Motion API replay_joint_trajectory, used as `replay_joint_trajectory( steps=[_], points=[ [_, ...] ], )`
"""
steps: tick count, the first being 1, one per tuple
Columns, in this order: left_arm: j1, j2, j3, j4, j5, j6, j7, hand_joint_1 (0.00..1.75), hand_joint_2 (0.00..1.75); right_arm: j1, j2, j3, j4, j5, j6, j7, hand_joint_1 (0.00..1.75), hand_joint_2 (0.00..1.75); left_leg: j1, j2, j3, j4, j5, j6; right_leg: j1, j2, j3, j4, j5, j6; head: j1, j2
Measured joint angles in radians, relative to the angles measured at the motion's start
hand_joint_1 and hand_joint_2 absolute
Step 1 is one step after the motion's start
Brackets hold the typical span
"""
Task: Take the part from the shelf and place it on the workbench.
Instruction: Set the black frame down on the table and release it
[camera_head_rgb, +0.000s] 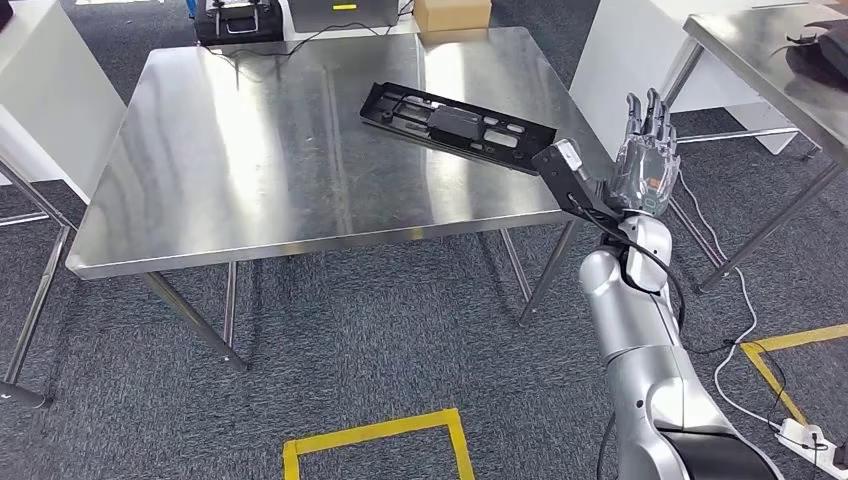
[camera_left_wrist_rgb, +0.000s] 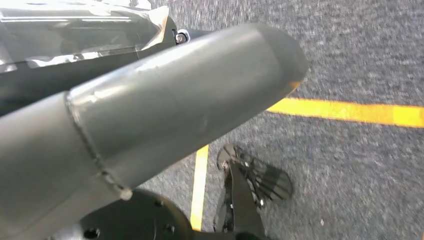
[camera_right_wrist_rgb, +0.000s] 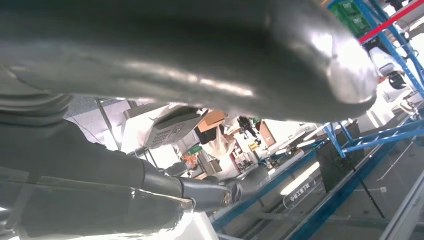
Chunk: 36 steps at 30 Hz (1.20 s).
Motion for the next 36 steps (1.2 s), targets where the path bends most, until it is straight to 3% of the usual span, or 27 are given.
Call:
replay_joint_trajectory(
  steps=[1,3,5,6,8,10,11,13,15,16,18,19,20,21,22,24,26,27,30,31,33,35,36],
  points=[
    [0.000,0.000,0.000,0.000,-0.001,0.000,0.000,0.00,0.00,0.000,-0.001,0.000,0.003,-0.003,-0.003,-0.002,0.00,0.00,0.000,0.001,-0.011,-0.002,0.012,0.011,-0.002,0.000,-0.018,0.039,-0.034,-0.005,0.001,0.000],
    [0.000,0.002,0.000,0.000,-0.005,-0.001,0.001,0.00,0.00,-0.001,-0.004,0.000,0.011,-0.010,-0.011,-0.008,0.00,0.00,-0.004,0.002,-0.038,-0.002,0.034,0.022,-0.001,0.002,-0.061,0.169,-0.118,-0.017,0.003,0.000],
    [0.000,0.002,0.000,0.000,-0.008,-0.005,0.003,0.00,0.00,-0.001,-0.007,-0.001,0.024,-0.017,-0.021,-0.016,0.00,0.00,-0.009,0.002,-0.066,-0.001,0.055,0.024,0.002,0.004,-0.074,0.266,-0.155,-0.013,0.002,0.000],
    [0.001,0.003,0.000,0.000,-0.010,-0.013,0.003,0.00,0.00,-0.001,-0.008,-0.001,0.031,-0.020,-0.026,-0.020,0.00,0.00,-0.012,0.002,-0.079,-0.001,0.065,0.024,0.004,0.004,-0.055,0.266,-0.149,-0.008,0.002,0.000],
    [0.001,0.007,-0.001,0.000,-0.013,-0.040,0.000,0.00,0.00,-0.005,-0.008,-0.001,0.042,-0.023,-0.034,-0.022,0.00,0.00,-0.015,0.001,-0.100,0.000,0.085,0.021,0.011,0.005,0.037,0.161,-0.123,-0.007,0.002,0.000],
    [0.000,0.010,-0.002,0.000,-0.016,-0.061,-0.002,0.00,0.00,-0.012,-0.006,-0.001,0.048,-0.024,-0.039,-0.022,0.00,0.00,-0.018,0.002,-0.113,-0.002,0.103,0.013,0.023,0.004,0.131,0.027,-0.121,-0.023,0.001,0.000],
    [0.000,0.012,-0.004,0.000,-0.016,-0.066,-0.003,0.00,0.00,-0.017,-0.005,-0.001,0.050,-0.024,-0.041,-0.022,0.00,0.00,-0.016,0.003,-0.115,-0.003,0.111,0.007,0.029,0.004,0.151,-0.010,-0.125,-0.031,0.002,0.000],
    [0.001,0.015,-0.005,0.000,-0.016,-0.070,-0.003,0.00,0.00,-0.022,-0.004,-0.001,0.056,-0.024,-0.045,-0.022,0.00,0.00,-0.012,0.003,-0.115,-0.013,0.127,-0.007,0.033,0.004,0.147,-0.028,-0.115,-0.043,0.005,0.000],
    [0.003,0.018,-0.006,0.000,-0.016,-0.071,-0.003,0.00,0.00,-0.028,-0.002,-0.002,0.061,-0.024,-0.046,-0.022,0.00,0.00,-0.010,0.001,-0.124,-0.003,0.107,-0.020,0.024,0.002,0.143,-0.044,-0.091,-0.060,0.006,0.000],
    [0.004,0.019,-0.006,0.000,-0.016,-0.070,-0.003,0.00,0.00,-0.030,0.000,-0.002,0.064,-0.024,-0.047,-0.022,0.00,0.00,-0.009,0.001,-0.135,0.026,0.072,-0.025,0.019,0.000,0.138,-0.051,-0.076,-0.068,0.006,0.000],
    [0.004,0.023,-0.006,0.000,-0.017,-0.069,-0.002,0.00,0.00,-0.031,0.004,-0.002,0.069,-0.024,-0.047,-0.022,0.00,0.00,-0.005,0.001,-0.165,0.138,-0.027,-0.035,0.015,-0.001,0.117,-0.053,-0.051,-0.076,0.003,0.000],
    [0.004,0.025,-0.006,0.000,-0.017,-0.069,-0.001,0.00,0.00,-0.030,0.005,-0.003,0.072,-0.024,-0.047,-0.022,0.00,0.00,-0.003,0.001,-0.178,0.201,-0.061,-0.040,0.014,-0.001,0.104,-0.052,-0.041,-0.075,0.003,0.000],
    [0.004,0.028,-0.006,0.000,-0.017,-0.069,0.000,0.00,0.00,-0.028,0.007,-0.003,0.075,-0.025,-0.047,-0.023,0.00,0.00,0.001,0.001,-0.181,0.245,-0.074,-0.046,0.013,-0.002,0.091,-0.051,-0.031,-0.072,0.003,0.000],
    [0.004,0.030,-0.006,0.000,-0.017,-0.069,0.000,0.00,0.00,-0.026,0.008,-0.003,0.079,-0.026,-0.047,-0.025,0.00,0.00,0.005,0.002,-0.169,0.259,-0.067,-0.051,0.011,-0.002,0.078,-0.048,-0.023,-0.067,0.002,0.000],
    [0.004,0.033,-0.006,0.000,-0.017,-0.069,0.001,0.00,0.00,-0.026,0.010,-0.003,0.082,-0.027,-0.048,-0.026,0.00,0.00,0.010,0.002,-0.139,0.235,-0.047,-0.057,0.008,-0.003,0.065,-0.044,-0.016,-0.062,0.002,0.000],
    [0.003,0.036,-0.006,0.000,-0.018,-0.068,0.001,0.00,0.00,-0.027,0.013,-0.003,0.088,-0.022,-0.051,-0.023,0.00,0.00,0.015,0.019,-0.044,0.116,-0.019,-0.068,0.005,-0.007,0.042,-0.029,-0.008,-0.051,0.001,0.000],
    [0.001,0.037,-0.006,0.000,-0.018,-0.066,-0.001,0.00,0.00,-0.032,0.015,-0.002,0.093,-0.011,-0.055,-0.012,0.00,0.00,0.013,0.036,0.010,0.028,-0.025,-0.062,0.011,-0.014,0.026,-0.013,-0.003,-0.043,-0.003,0.000],
    [-0.001,0.038,-0.006,0.000,-0.018,-0.065,-0.002,0.00,0.00,-0.034,0.015,-0.001,0.096,-0.005,-0.057,-0.006,0.00,0.00,0.008,0.039,0.012,0.014,-0.032,-0.052,0.014,-0.018,0.021,-0.010,0.001,-0.037,-0.004,0.000],
    [0.000,0.037,-0.006,0.000,-0.018,-0.060,-0.003,0.00,0.00,-0.035,0.016,0.001,0.104,0.003,-0.059,0.000,0.00,0.00,0.004,0.019,-0.003,0.008,-0.014,-0.011,0.012,-0.024,0.006,0.001,0.000,-0.020,-0.002,0.000],
    [0.000,0.038,-0.006,0.000,-0.018,-0.058,-0.003,0.00,0.00,-0.035,0.016,0.001,0.107,0.005,-0.060,0.001,0.00,0.00,0.004,0.013,-0.009,0.005,-0.005,0.000,0.010,-0.020,-0.010,0.030,-0.020,-0.020,-0.001,0.000],
    [0.000,0.039,-0.006,0.000,-0.019,-0.053,-0.003,0.00,0.00,-0.032,0.015,0.002,0.112,0.006,-0.063,0.001,0.00,0.00,0.002,-0.001,-0.025,0.005,0.011,0.014,0.008,-0.007,-0.062,0.155,-0.089,-0.027,0.000,0.000],
    [0.002,0.039,-0.006,0.000,-0.019,-0.052,-0.002,0.00,0.00,-0.024,0.014,0.003,0.117,0.004,-0.065,0.000,0.00,0.00,-0.001,-0.020,-0.041,0.005,0.024,0.016,0.009,0.000,-0.101,0.274,-0.141,-0.027,0.000,0.000],
    [0.003,0.039,-0.006,0.000,-0.019,-0.052,-0.002,0.00,0.00,-0.020,0.014,0.003,0.120,0.003,-0.066,-0.001,0.00,0.00,-0.002,-0.030,-0.048,0.006,0.029,0.015,0.009,0.002,-0.095,0.285,-0.145,-0.024,0.000,0.000]
  ],
)
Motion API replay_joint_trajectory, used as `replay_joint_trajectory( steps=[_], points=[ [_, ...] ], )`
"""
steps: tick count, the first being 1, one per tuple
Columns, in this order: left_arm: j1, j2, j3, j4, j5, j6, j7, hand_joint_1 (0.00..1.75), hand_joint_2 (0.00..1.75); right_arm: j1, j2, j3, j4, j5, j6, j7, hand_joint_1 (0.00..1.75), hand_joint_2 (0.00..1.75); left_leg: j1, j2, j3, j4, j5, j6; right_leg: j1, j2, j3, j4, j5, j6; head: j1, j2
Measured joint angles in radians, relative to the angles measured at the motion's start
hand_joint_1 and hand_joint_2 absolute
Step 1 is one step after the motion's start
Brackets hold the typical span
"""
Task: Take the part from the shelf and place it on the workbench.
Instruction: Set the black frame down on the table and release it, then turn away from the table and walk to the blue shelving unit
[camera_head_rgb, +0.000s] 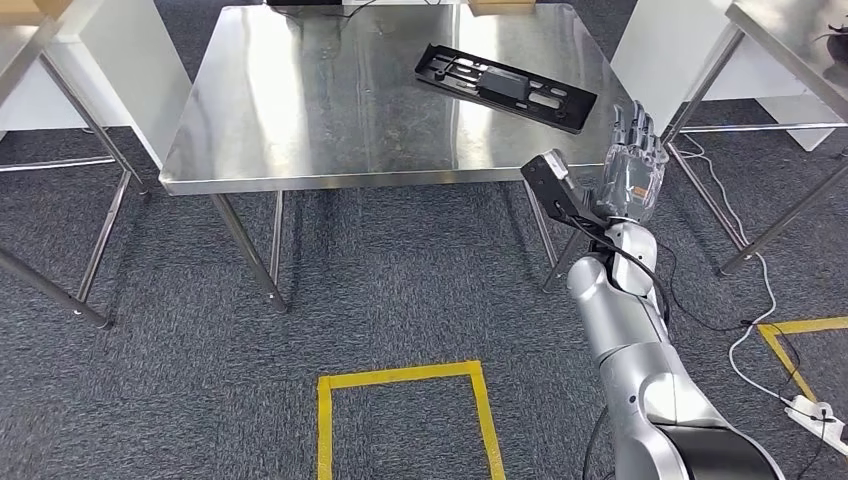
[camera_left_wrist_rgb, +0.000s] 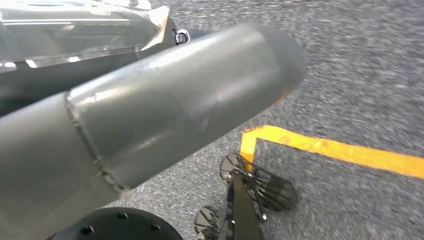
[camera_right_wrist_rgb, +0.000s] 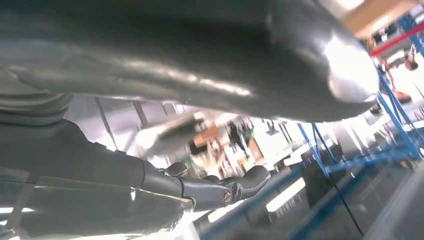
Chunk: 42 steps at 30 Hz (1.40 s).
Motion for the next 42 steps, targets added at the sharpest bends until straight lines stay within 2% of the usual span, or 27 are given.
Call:
replay_joint_trajectory(
  steps=[1,2,4,6,7,8,10,12,14,15,16,18,20,21,23,25,27,29,30,31,32,34,36,38,39,40,42],
  points=[
    [0.001,0.000,0.000,0.000,0.000,0.000,0.000,0.00,0.00,0.003,0.000,0.000,0.002,-0.001,0.000,0.000,0.00,0.00,-0.001,-0.011,-0.005,0.000,0.005,-0.002,0.000,0.004,0.027,-0.032,0.009,0.004,0.000,0.000],
    [0.001,0.000,0.000,0.000,0.000,0.000,0.000,0.00,0.00,0.004,0.000,0.000,0.004,-0.003,-0.001,-0.001,0.00,0.00,-0.001,-0.022,-0.009,0.000,0.009,-0.004,0.001,0.014,0.070,-0.096,0.026,0.007,0.000,0.000],
    [0.001,0.000,0.000,0.000,0.001,0.001,0.000,0.00,0.00,0.004,0.000,0.000,0.006,-0.014,-0.003,-0.013,0.00,0.00,-0.001,-0.041,-0.015,-0.001,0.018,-0.012,0.004,0.054,0.156,-0.236,0.053,0.003,-0.001,0.000],
    [0.001,-0.001,0.000,0.000,0.004,0.002,-0.001,0.00,0.00,0.005,0.000,0.001,0.005,-0.032,-0.009,-0.035,0.00,0.00,0.002,-0.055,-0.022,-0.003,0.027,-0.025,0.011,0.074,0.188,-0.293,0.061,-0.006,-0.002,0.000],
    [0.001,-0.002,0.001,0.000,0.006,0.002,-0.002,0.00,0.00,0.012,0.000,0.002,0.002,-0.041,-0.012,-0.047,0.00,0.00,0.002,-0.064,-0.024,-0.006,0.032,-0.032,0.016,0.066,0.191,-0.294,0.065,-0.010,-0.002,0.000],
    [0.001,-0.002,0.001,0.000,0.009,0.003,-0.003,0.00,0.00,0.027,-0.002,0.001,-0.008,-0.052,-0.016,-0.060,0.00,0.00,0.004,-0.069,-0.026,-0.007,0.035,-0.038,0.012,0.054,0.191,-0.298,0.069,-0.015,-0.003,0.000],
    [0.002,-0.002,0.002,0.000,0.017,0.010,-0.004,0.00,0.00,0.096,-0.005,-0.003,-0.058,-0.075,-0.021,-0.101,0.00,0.00,0.000,-0.041,-0.036,0.012,0.016,-0.047,0.003,0.028,0.199,-0.310,0.077,-0.028,-0.005,0.000],
    [0.003,-0.002,0.002,0.000,0.034,0.023,-0.002,0.00,0.00,0.216,-0.003,-0.029,-0.135,-0.090,-0.024,-0.165,0.00,0.00,-0.002,0.010,-0.075,0.108,-0.048,-0.053,0.001,-0.003,0.204,-0.317,0.081,-0.039,-0.008,0.000],
    [0.005,-0.003,0.002,0.000,0.051,0.035,0.002,0.00,0.00,0.341,0.006,-0.090,-0.182,-0.098,-0.026,-0.233,0.00,0.00,0.001,0.028,-0.127,0.230,-0.107,-0.060,0.005,-0.035,0.201,-0.317,0.080,-0.044,-0.008,0.000],
    [0.007,-0.003,0.002,0.000,0.055,0.040,0.004,0.00,0.00,0.396,0.012,-0.129,-0.192,-0.103,-0.026,-0.262,0.00,0.00,0.003,0.031,-0.134,0.254,-0.112,-0.063,0.006,-0.051,0.200,-0.316,0.079,-0.044,-0.008,0.000],
    [0.009,-0.003,0.003,0.000,0.058,0.042,0.004,0.00,0.00,0.443,0.017,-0.166,-0.199,-0.107,-0.026,-0.284,0.00,0.00,0.004,0.036,-0.122,0.240,-0.100,-0.065,0.006,-0.064,0.198,-0.316,0.079,-0.044,-0.009,0.000],
    [0.013,-0.002,0.003,0.000,0.060,0.047,0.005,0.00,0.00,0.516,0.025,-0.233,-0.217,-0.114,-0.026,-0.312,0.00,0.00,0.006,0.066,-0.044,0.118,-0.050,-0.065,0.006,-0.087,0.197,-0.313,0.078,-0.042,-0.009,0.000],
    [0.012,-0.002,0.003,0.000,0.061,0.050,0.005,0.00,0.00,0.553,0.028,-0.279,-0.231,-0.116,-0.026,-0.321,0.00,0.00,0.001,0.097,0.018,0.012,-0.025,-0.054,0.013,-0.100,0.194,-0.307,0.075,-0.033,-0.007,0.000],
    [0.011,-0.002,0.003,0.000,0.061,0.051,0.005,0.00,0.00,0.562,0.029,-0.295,-0.235,-0.115,-0.026,-0.322,0.00,0.00,-0.002,0.103,0.026,-0.007,-0.025,-0.046,0.017,-0.106,0.194,-0.306,0.075,-0.027,-0.004,0.000],
    [0.011,-0.004,0.003,0.000,0.061,0.051,0.005,0.00,0.00,0.572,0.032,-0.317,-0.241,-0.113,-0.026,-0.323,0.00,0.00,-0.009,0.086,0.024,-0.013,-0.020,-0.028,0.020,-0.117,0.193,-0.306,0.077,-0.014,-0.001,0.000],
    [0.011,-0.005,0.003,0.000,0.062,0.051,0.005,0.00,0.00,0.579,0.035,-0.330,-0.245,-0.111,-0.026,-0.323,0.00,0.00,-0.008,0.069,0.023,-0.020,-0.009,-0.010,0.015,-0.092,0.182,-0.280,0.058,-0.008,0.000,0.000],
    [0.008,-0.006,0.003,0.000,0.062,0.052,0.005,0.00,0.00,0.588,0.035,-0.343,-0.247,-0.111,-0.026,-0.323,0.00,0.00,-0.004,0.048,0.017,-0.023,0.002,0.004,0.007,-0.034,0.139,-0.177,0.000,-0.012,0.003,0.000],
    [0.006,-0.007,0.003,0.000,0.062,0.052,0.005,0.00,0.00,0.599,0.033,-0.354,-0.247,-0.111,-0.026,-0.323,0.00,0.00,-0.004,0.018,0.005,-0.023,0.011,0.008,0.006,-0.003,0.086,-0.046,-0.058,-0.015,0.003,0.000],
    [0.007,-0.008,0.003,0.000,0.062,0.052,0.006,0.00,0.00,0.604,0.033,-0.359,-0.247,-0.111,-0.026,-0.323,0.00,0.00,-0.004,0.002,0.000,-0.023,0.016,0.007,0.005,0.001,0.077,-0.017,-0.068,-0.011,0.004,0.000],
    [0.008,-0.008,0.003,0.000,0.062,0.052,0.006,0.00,0.00,0.606,0.032,-0.362,-0.247,-0.111,-0.026,-0.323,0.00,0.00,-0.004,-0.013,-0.003,-0.022,0.020,0.004,0.005,0.003,0.088,-0.027,-0.062,-0.004,0.003,0.000],
    [0.010,-0.008,0.003,0.000,0.062,0.052,0.006,0.00,0.00,0.607,0.032,-0.364,-0.247,-0.111,-0.026,-0.323,0.00,0.00,-0.004,-0.027,-0.006,-0.022,0.024,0.001,0.003,0.007,0.117,-0.075,-0.044,0.004,0.003,0.000],
    [0.010,-0.010,0.004,0.000,0.062,0.052,0.006,0.00,0.00,0.606,0.032,-0.368,-0.244,-0.118,-0.022,-0.318,0.00,0.00,-0.005,-0.053,-0.009,-0.022,0.030,-0.009,-0.001,0.040,0.200,-0.222,0.000,0.014,0.003,0.000],
    [0.009,-0.011,0.004,0.000,0.060,0.057,0.006,0.00,0.00,0.596,0.025,-0.380,-0.193,-0.173,-0.005,-0.296,0.00,0.00,-0.006,-0.073,-0.011,-0.023,0.037,-0.021,0.000,0.066,0.241,-0.307,0.020,0.005,0.001,0.000],
    [0.011,-0.013,0.003,0.000,0.055,0.067,-0.002,0.00,0.00,0.590,0.009,-0.403,-0.079,-0.259,0.019,-0.258,0.00,0.00,-0.003,-0.093,-0.013,-0.029,0.044,-0.035,0.007,0.051,0.244,-0.316,0.024,-0.011,0.000,0.000],
    [0.013,-0.014,0.003,0.000,0.050,0.073,-0.008,0.00,0.00,0.596,-0.001,-0.414,-0.015,-0.284,0.032,-0.225,0.00,0.00,-0.001,-0.093,-0.016,-0.027,0.044,-0.039,0.005,0.038,0.249,-0.319,0.028,-0.019,0.000,0.000],
    [0.015,-0.014,0.003,0.001,0.043,0.080,-0.012,0.00,0.00,0.609,-0.009,-0.422,0.043,-0.288,0.055,-0.176,0.00,0.00,-0.001,-0.078,-0.024,-0.014,0.034,-0.043,0.003,0.024,0.252,-0.321,0.032,-0.028,-0.001,0.000],
    [0.017,-0.013,0.001,0.001,0.020,0.089,-0.002,0.00,0.00,0.647,-0.017,-0.427,0.142,-0.265,0.141,-0.029,0.00,0.00,-0.003,-0.019,-0.061,0.070,-0.025,-0.047,0.000,-0.002,0.255,-0.324,0.038,-0.042,-0.006,0.000]
  ],
)
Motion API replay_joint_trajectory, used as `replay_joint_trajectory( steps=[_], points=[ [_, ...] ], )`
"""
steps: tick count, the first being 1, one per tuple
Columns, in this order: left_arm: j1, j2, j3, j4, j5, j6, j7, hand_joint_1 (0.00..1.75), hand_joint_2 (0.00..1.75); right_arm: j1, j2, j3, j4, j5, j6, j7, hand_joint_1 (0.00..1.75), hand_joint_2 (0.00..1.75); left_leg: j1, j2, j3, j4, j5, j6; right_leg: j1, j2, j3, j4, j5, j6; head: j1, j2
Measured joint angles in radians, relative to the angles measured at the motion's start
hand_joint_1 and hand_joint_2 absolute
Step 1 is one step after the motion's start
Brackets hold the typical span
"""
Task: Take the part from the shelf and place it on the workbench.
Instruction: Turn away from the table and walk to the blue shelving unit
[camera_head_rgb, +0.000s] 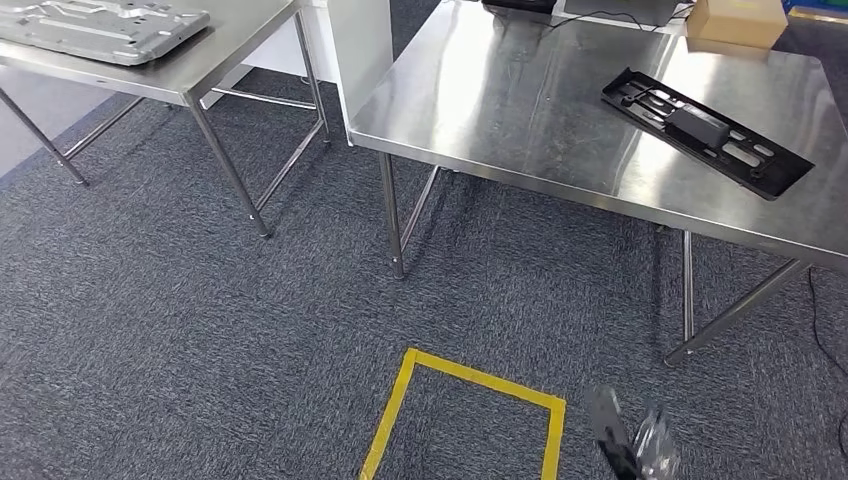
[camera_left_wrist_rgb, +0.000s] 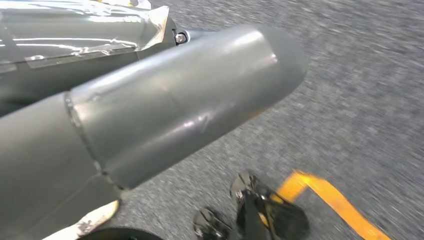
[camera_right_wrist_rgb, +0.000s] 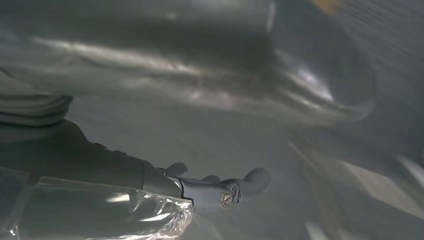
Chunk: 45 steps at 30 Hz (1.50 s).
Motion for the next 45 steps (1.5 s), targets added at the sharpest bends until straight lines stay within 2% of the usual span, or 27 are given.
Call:
replay_joint_trajectory(
  steps=[2,3,4,6,8,10,12,14,16,18,19,20,22,23,25,27,29,31,33,34,35,36,39,40,42,43,45],
  points=[
    [0.000,0.002,-0.008,0.000,-0.024,0.000,0.032,0.00,0.00,0.045,0.000,0.000,0.076,0.013,0.123,0.155,0.00,0.00,-0.001,0.040,-0.052,0.129,-0.073,-0.005,0.007,-0.028,-0.003,0.001,0.000,-0.004,-0.002,0.000],
    [0.000,0.003,-0.013,0.001,-0.035,-0.006,0.055,0.00,0.00,0.066,0.004,-0.001,0.106,0.012,0.185,0.219,0.00,0.00,-0.001,0.047,-0.068,0.173,-0.092,-0.006,0.010,-0.043,-0.004,0.001,-0.001,-0.005,-0.002,0.000],
    [0.001,0.004,-0.017,0.002,-0.049,-0.017,0.083,0.00,0.00,0.085,0.009,-0.003,0.130,0.012,0.238,0.262,0.00,0.00,-0.001,0.052,-0.065,0.182,-0.092,-0.006,0.012,-0.057,-0.006,0.001,-0.001,-0.005,-0.002,0.000],
    [0.004,0.006,-0.032,0.004,-0.105,-0.060,0.160,0.00,0.00,0.106,0.023,-0.005,0.161,0.019,0.315,0.295,0.00,0.00,-0.002,0.067,-0.003,0.091,-0.048,0.000,0.014,-0.078,-0.006,0.001,-0.002,-0.005,-0.003,0.000],
    [0.005,0.006,-0.081,0.005,-0.212,-0.124,0.264,0.00,0.00,0.112,0.036,-0.003,0.182,0.033,0.351,0.274,0.00,0.00,-0.008,0.109,0.076,-0.041,-0.012,0.013,0.020,-0.092,-0.005,0.002,-0.005,-0.002,-0.002,0.000],
    [0.004,0.000,-0.152,0.005,-0.307,-0.165,0.345,0.00,0.00,0.111,0.044,0.000,0.201,0.034,0.381,0.260,0.00,0.00,-0.016,0.129,0.103,-0.091,-0.006,0.024,0.027,-0.106,-0.003,0.002,-0.008,0.005,-0.001,0.000],
    [0.004,-0.009,-0.207,0.005,-0.346,-0.178,0.364,0.00,0.00,0.112,0.048,-0.003,0.213,0.021,0.417,0.268,0.00,0.00,-0.018,0.104,0.102,-0.096,0.001,0.033,0.029,-0.123,-0.002,0.002,-0.011,0.016,-0.002,0.000],
    [0.005,-0.015,-0.240,0.005,-0.353,-0.183,0.341,0.00,0.87,0.113,0.051,-0.005,0.219,0.027,0.437,0.279,0.00,0.00,-0.013,0.081,0.101,-0.105,0.012,0.047,0.027,-0.091,-0.013,0.033,-0.035,0.023,0.000,0.000],
    [0.005,-0.020,-0.257,0.005,-0.339,-0.175,0.288,0.00,1.75,0.115,0.049,0.001,0.227,0.057,0.442,0.279,0.00,0.00,-0.009,0.057,0.096,-0.109,0.022,0.057,0.019,-0.028,-0.062,0.144,-0.093,0.019,0.002,0.000],
    [0.003,-0.027,-0.263,0.005,-0.314,-0.159,0.244,0.00,0.87,0.121,0.045,0.011,0.234,0.084,0.452,0.263,0.00,0.00,-0.009,0.026,0.088,-0.108,0.028,0.060,0.015,0.000,-0.121,0.273,-0.142,0.022,0.003,0.000],
    [0.004,-0.030,-0.263,0.005,-0.305,-0.148,0.238,0.00,0.44,0.123,0.043,0.016,0.237,0.090,0.461,0.254,0.00,0.00,-0.009,0.009,0.086,-0.108,0.031,0.058,0.014,0.004,-0.130,0.295,-0.144,0.028,0.003,0.000],
    [0.005,-0.034,-0.263,0.006,-0.300,-0.136,0.242,0.00,0.00,0.123,0.043,0.021,0.240,0.093,0.473,0.245,0.00,0.00,-0.008,-0.006,0.085,-0.108,0.033,0.056,0.012,0.007,-0.118,0.274,-0.129,0.038,0.003,0.000],
    [0.007,-0.039,-0.262,0.006,-0.294,-0.115,0.271,0.00,0.00,0.122,0.042,0.025,0.242,0.091,0.499,0.234,0.00,0.00,-0.008,-0.034,0.083,-0.107,0.038,0.049,0.005,0.034,-0.049,0.137,-0.072,0.055,0.003,0.000],
    [0.007,-0.042,-0.262,0.006,-0.292,-0.106,0.295,0.00,0.00,0.120,0.043,0.027,0.244,0.090,0.507,0.233,0.00,0.00,-0.010,-0.046,0.083,-0.106,0.040,0.045,0.003,0.056,-0.018,0.069,-0.048,0.057,0.003,0.000],
    [0.007,-0.046,-0.261,0.006,-0.288,-0.094,0.351,0.00,0.00,0.118,0.044,0.028,0.248,0.090,0.514,0.239,0.00,0.00,-0.012,-0.066,0.079,-0.105,0.044,0.033,0.004,0.084,0.011,-0.001,-0.025,0.046,0.001,0.000],
    [0.009,-0.047,-0.261,0.006,-0.284,-0.099,0.390,0.00,0.00,0.117,0.046,0.029,0.250,0.089,0.524,0.249,0.00,0.00,-0.011,-0.084,0.073,-0.106,0.050,0.020,0.006,0.064,0.011,-0.005,-0.019,0.026,0.000,0.000],
    [0.012,-0.047,-0.261,0.006,-0.283,-0.111,0.403,0.00,0.00,0.116,0.048,0.028,0.250,0.084,0.537,0.253,0.00,0.00,-0.010,-0.054,0.055,-0.079,0.031,0.012,0.001,0.039,0.016,-0.010,-0.010,0.007,-0.002,0.000],
    [0.013,-0.047,-0.261,0.006,-0.283,-0.118,0.406,0.00,0.87,0.118,0.051,0.028,0.251,0.080,0.546,0.253,0.00,0.00,-0.010,0.013,0.007,0.023,-0.034,0.007,0.002,0.009,0.016,-0.012,-0.005,-0.006,-0.006,0.000],
    [0.012,-0.047,-0.260,0.006,-0.281,-0.125,0.408,0.00,1.75,0.123,0.052,0.028,0.253,0.078,0.553,0.253,0.00,0.00,-0.006,0.043,-0.050,0.153,-0.097,-0.001,0.007,-0.024,0.012,-0.011,-0.005,-0.010,-0.008,0.000],
    [0.013,-0.047,-0.260,0.006,-0.278,-0.129,0.409,0.00,1.75,0.124,0.052,0.028,0.254,0.077,0.557,0.252,0.00,0.00,-0.003,0.048,-0.062,0.187,-0.106,-0.004,0.008,-0.040,0.010,-0.011,-0.005,-0.010,-0.008,0.000],
    [0.013,-0.046,-0.260,0.006,-0.274,-0.135,0.414,0.00,1.75,0.124,0.052,0.027,0.255,0.076,0.561,0.249,0.00,0.00,-0.001,0.052,-0.054,0.181,-0.096,-0.006,0.008,-0.054,0.007,-0.011,-0.005,-0.010,-0.009,0.000],
    [0.014,-0.046,-0.259,0.006,-0.272,-0.141,0.421,0.00,1.75,0.124,0.053,0.027,0.255,0.076,0.565,0.245,0.00,0.00,0.002,0.060,-0.026,0.136,-0.072,-0.007,0.008,-0.066,0.006,-0.011,-0.006,-0.009,-0.009,0.000],
    [0.011,-0.047,-0.259,0.006,-0.286,-0.139,0.458,0.00,1.75,0.121,0.054,0.027,0.255,0.074,0.575,0.230,0.00,0.00,0.002,0.120,0.094,-0.058,-0.011,-0.002,0.016,-0.097,0.012,-0.007,-0.015,0.004,-0.006,0.000],
    [0.009,-0.047,-0.260,0.006,-0.297,-0.136,0.470,0.00,1.75,0.121,0.054,0.027,0.255,0.072,0.577,0.227,0.00,0.00,-0.002,0.132,0.111,-0.087,-0.007,0.003,0.020,-0.106,0.015,-0.006,-0.018,0.010,-0.004,0.000],
    [0.009,-0.047,-0.264,0.006,-0.319,-0.138,0.484,0.00,1.75,0.119,0.054,0.026,0.254,0.065,0.575,0.227,0.00,0.00,-0.009,0.114,0.110,-0.095,-0.005,0.017,0.022,-0.126,0.022,-0.008,-0.019,0.022,0.000,0.000],
    [0.009,-0.047,-0.266,0.006,-0.331,-0.145,0.486,0.00,1.75,0.118,0.055,0.025,0.254,0.066,0.571,0.228,0.00,0.00,-0.010,0.102,0.110,-0.100,-0.001,0.025,0.020,-0.118,0.023,-0.005,-0.022,0.028,0.000,0.000],
    [0.009,-0.045,-0.277,0.006,-0.355,-0.163,0.488,0.00,1.75,0.118,0.057,0.026,0.254,0.081,0.562,0.232,0.00,0.00,-0.007,0.080,0.110,-0.111,0.011,0.041,0.014,-0.067,0.004,0.041,-0.054,0.030,0.002,0.000]
  ],
)
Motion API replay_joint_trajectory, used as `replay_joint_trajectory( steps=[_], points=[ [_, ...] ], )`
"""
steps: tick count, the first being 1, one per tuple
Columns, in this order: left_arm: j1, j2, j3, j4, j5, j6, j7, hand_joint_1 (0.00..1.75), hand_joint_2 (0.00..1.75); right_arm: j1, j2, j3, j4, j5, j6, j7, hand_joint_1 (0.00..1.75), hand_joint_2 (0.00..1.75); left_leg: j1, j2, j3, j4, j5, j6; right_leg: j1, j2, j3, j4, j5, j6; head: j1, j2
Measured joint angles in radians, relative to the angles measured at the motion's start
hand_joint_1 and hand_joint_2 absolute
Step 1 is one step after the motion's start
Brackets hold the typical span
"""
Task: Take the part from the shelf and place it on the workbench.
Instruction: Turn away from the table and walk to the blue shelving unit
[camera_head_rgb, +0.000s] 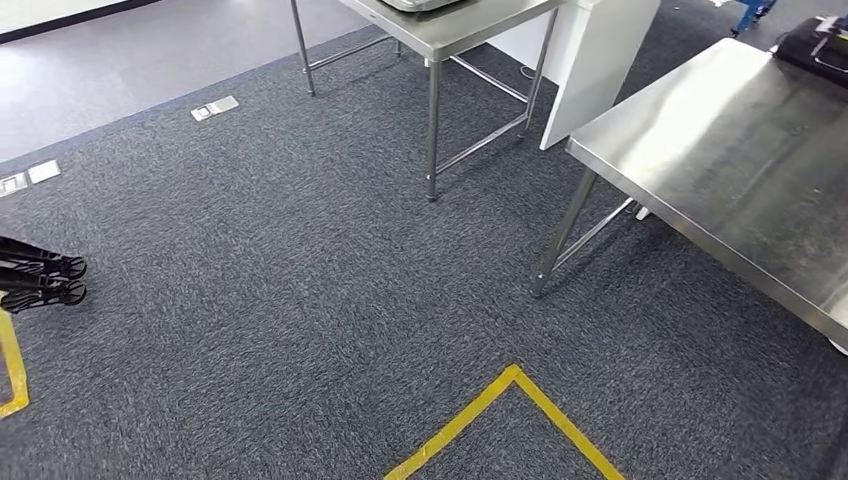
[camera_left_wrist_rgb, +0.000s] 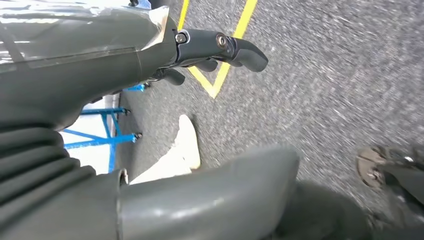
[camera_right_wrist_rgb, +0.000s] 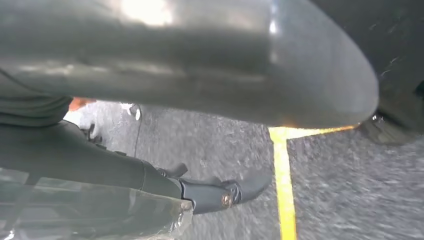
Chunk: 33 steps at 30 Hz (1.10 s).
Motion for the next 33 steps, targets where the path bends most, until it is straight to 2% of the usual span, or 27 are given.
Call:
replay_joint_trajectory(
  steps=[1,2,3,4,5,6,7,8,10,11,12,13,15,17,18,19,20,21,22,23,25,26,28,29,30,32,33],
  points=[
    [-0.001,0.001,-0.007,0.000,-0.012,-0.009,0.000,0.00,1.75,0.002,0.001,0.001,0.000,0.011,-0.002,0.002,0.00,0.00,0.002,-0.012,-0.002,-0.002,0.004,0.005,-0.005,0.035,-0.028,0.056,-0.030,-0.004,0.001,0.000],
    [-0.002,0.003,-0.014,0.000,-0.021,-0.016,-0.002,0.00,1.75,0.003,0.002,0.003,0.001,0.021,-0.003,0.005,0.00,0.00,0.002,-0.026,-0.006,-0.003,0.007,0.009,-0.006,0.056,-0.062,0.129,-0.062,-0.008,0.002,0.000],
    [-0.003,0.006,-0.021,0.000,-0.027,-0.024,-0.007,0.00,1.75,0.005,0.002,0.004,0.001,0.028,-0.004,0.008,0.00,0.00,0.001,-0.041,-0.009,-0.003,0.008,0.010,-0.007,0.066,-0.097,0.199,-0.088,-0.009,0.003,0.000],
    [-0.002,0.009,-0.026,0.000,-0.030,-0.033,-0.015,0.00,1.75,0.007,0.002,0.005,0.002,0.032,-0.004,0.011,0.00,0.00,0.000,-0.057,-0.011,-0.002,0.010,0.010,-0.007,0.071,-0.122,0.246,-0.101,-0.006,0.003,0.000],
    [0.000,0.013,-0.031,0.000,-0.031,-0.043,-0.027,0.00,1.75,0.007,0.003,0.006,0.002,0.036,-0.005,0.014,0.00,0.00,0.000,-0.071,-0.012,-0.002,0.011,0.009,-0.007,0.073,-0.126,0.253,-0.094,0.001,0.003,0.000],
    [0.001,0.018,-0.035,0.000,-0.031,-0.052,-0.039,0.00,1.75,0.006,0.003,0.007,0.002,0.039,-0.006,0.017,0.00,0.00,0.000,-0.086,-0.012,-0.002,0.013,0.007,-0.008,0.075,-0.112,0.219,-0.072,0.009,0.003,0.000],
    [0.002,0.022,-0.037,0.000,-0.029,-0.059,-0.052,0.00,1.75,0.005,0.003,0.009,0.002,0.043,-0.006,0.019,0.00,0.00,0.000,-0.100,-0.011,-0.001,0.014,0.005,-0.009,0.084,-0.081,0.150,-0.039,0.017,0.003,0.000],
    [0.002,0.025,-0.039,0.000,-0.025,-0.063,-0.063,0.00,1.75,0.003,0.003,0.011,0.002,0.048,-0.006,0.021,0.00,0.00,-0.001,-0.112,-0.012,-0.001,0.016,0.001,-0.011,0.105,-0.047,0.072,-0.007,0.022,0.004,0.000],
    [0.002,0.029,-0.040,0.000,-0.014,-0.066,-0.083,0.00,1.75,-0.002,0.002,0.017,0.002,0.059,-0.002,0.027,0.00,0.00,-0.004,-0.133,-0.015,0.001,0.019,-0.008,-0.011,0.136,-0.007,-0.030,0.032,0.017,0.003,0.000],
    [0.003,0.029,-0.039,0.000,-0.008,-0.066,-0.090,0.00,1.75,-0.006,0.002,0.021,0.003,0.065,0.002,0.030,0.00,0.00,-0.005,-0.141,-0.017,0.002,0.021,-0.014,-0.009,0.142,-0.004,-0.044,0.038,0.010,0.003,0.000],
    [0.004,0.030,-0.039,0.000,-0.002,-0.065,-0.095,0.00,1.75,-0.010,0.002,0.025,0.003,0.070,0.005,0.032,0.00,0.00,-0.005,-0.150,-0.020,0.001,0.023,-0.020,-0.007,0.132,-0.003,-0.045,0.041,0.003,0.002,0.000],
    [0.006,0.031,-0.039,0.000,0.001,-0.064,-0.099,0.00,1.75,-0.015,0.002,0.027,0.003,0.073,0.007,0.034,0.00,0.00,-0.003,-0.148,-0.024,0.003,0.023,-0.025,-0.010,0.123,-0.001,-0.046,0.045,-0.004,0.002,0.000],
    [0.007,0.032,-0.039,0.000,0.003,-0.061,-0.102,0.00,1.75,-0.021,0.003,0.032,0.002,0.077,0.009,0.035,0.00,0.00,-0.003,-0.104,-0.044,0.041,-0.003,-0.033,-0.016,0.100,0.005,-0.050,0.052,-0.019,-0.001,0.000],
    [0.005,0.035,-0.039,0.000,0.004,-0.058,-0.103,0.00,1.75,-0.022,0.003,0.035,0.003,0.078,0.011,0.035,0.00,0.00,-0.003,-0.051,-0.096,0.154,-0.071,-0.039,-0.013,0.073,0.004,-0.052,0.053,-0.031,-0.004,0.000],
    [0.004,0.037,-0.039,0.000,0.004,-0.058,-0.104,0.00,1.75,-0.022,0.002,0.036,0.003,0.079,0.011,0.035,0.00,0.00,-0.002,-0.042,-0.128,0.225,-0.104,-0.042,-0.011,0.057,0.004,-0.052,0.053,-0.035,-0.005,0.000],
    [0.004,0.038,-0.039,0.000,0.004,-0.057,-0.104,0.00,1.75,-0.022,0.002,0.037,0.003,0.079,0.012,0.035,0.00,0.00,0.001,-0.038,-0.152,0.277,-0.122,-0.045,-0.010,0.042,0.003,-0.051,0.052,-0.035,-0.005,0.000],
    [0.005,0.039,-0.038,0.000,0.004,-0.057,-0.104,0.00,1.75,-0.023,0.002,0.038,0.003,0.080,0.012,0.035,0.00,0.00,0.003,-0.035,-0.160,0.296,-0.121,-0.048,-0.009,0.028,0.002,-0.051,0.051,-0.036,-0.005,0.000],
    [0.006,0.041,-0.038,0.000,0.004,-0.057,-0.105,0.00,1.75,-0.024,0.002,0.039,0.003,0.082,0.013,0.035,0.00,0.00,0.005,-0.030,-0.148,0.277,-0.103,-0.050,-0.009,0.016,0.003,-0.051,0.050,-0.036,-0.005,0.000],
    [0.007,0.042,-0.038,0.000,0.006,-0.056,-0.105,0.00,1.75,-0.025,0.002,0.042,0.003,0.088,0.013,0.035,0.00,0.00,0.008,-0.020,-0.118,0.222,-0.074,-0.051,-0.009,0.005,0.004,-0.050,0.048,-0.035,-0.005,0.000],
    [0.006,0.043,-0.038,0.000,0.009,-0.053,-0.106,0.00,1.75,-0.026,0.002,0.047,0.003,0.096,0.014,0.035,0.00,0.00,0.009,0.003,-0.077,0.148,-0.046,-0.052,-0.007,-0.005,0.006,-0.049,0.045,-0.031,-0.006,0.000],
    [0.003,0.044,-0.037,0.000,0.022,-0.041,-0.108,0.00,1.75,-0.032,0.002,0.058,0.003,0.117,0.020,0.035,0.00,0.00,0.007,0.032,-0.019,0.043,-0.015,-0.046,0.000,-0.023,0.005,-0.045,0.037,-0.020,-0.004,0.000],
    [0.002,0.042,-0.034,0.000,0.031,-0.032,-0.107,0.00,1.75,-0.037,0.002,0.065,0.003,0.127,0.025,0.034,0.00,0.00,0.003,0.037,-0.009,0.022,-0.012,-0.041,0.004,-0.031,0.006,-0.045,0.034,-0.013,-0.001,0.000],
    [0.000,0.039,-0.025,0.000,0.051,-0.015,-0.099,0.00,1.75,-0.051,0.004,0.078,0.002,0.145,0.034,0.031,0.00,0.00,-0.003,0.015,-0.012,0.018,-0.009,-0.025,0.005,-0.044,0.010,-0.044,0.031,-0.002,0.002,0.000],
    [0.000,0.036,-0.018,0.000,0.060,-0.008,-0.093,0.00,1.75,-0.058,0.006,0.085,0.002,0.154,0.039,0.029,0.00,0.00,-0.004,0.005,-0.012,0.015,-0.005,-0.017,0.003,-0.033,0.010,-0.037,0.025,0.003,0.003,0.000],
    [0.000,0.034,-0.010,0.000,0.070,0.000,-0.085,0.00,1.75,-0.064,0.007,0.092,0.002,0.161,0.043,0.028,0.00,0.00,-0.003,-0.005,-0.013,0.012,-0.001,-0.009,0.000,-0.011,0.000,-0.013,0.011,0.006,0.003,0.000],
    [-0.002,0.029,0.006,0.000,0.090,0.014,-0.069,0.00,1.75,-0.071,0.010,0.105,0.002,0.175,0.053,0.028,0.00,0.00,-0.002,-0.028,-0.015,0.009,0.005,0.002,-0.006,0.045,-0.051,0.096,-0.042,0.002,0.005,0.000],
    [-0.003,0.027,0.014,0.000,0.099,0.021,-0.062,0.00,1.75,-0.071,0.010,0.111,0.002,0.183,0.059,0.031,0.00,0.00,-0.003,-0.041,-0.017,0.009,0.006,0.005,-0.007,0.060,-0.086,0.167,-0.070,0.000,0.006,0.000]
  ],
)
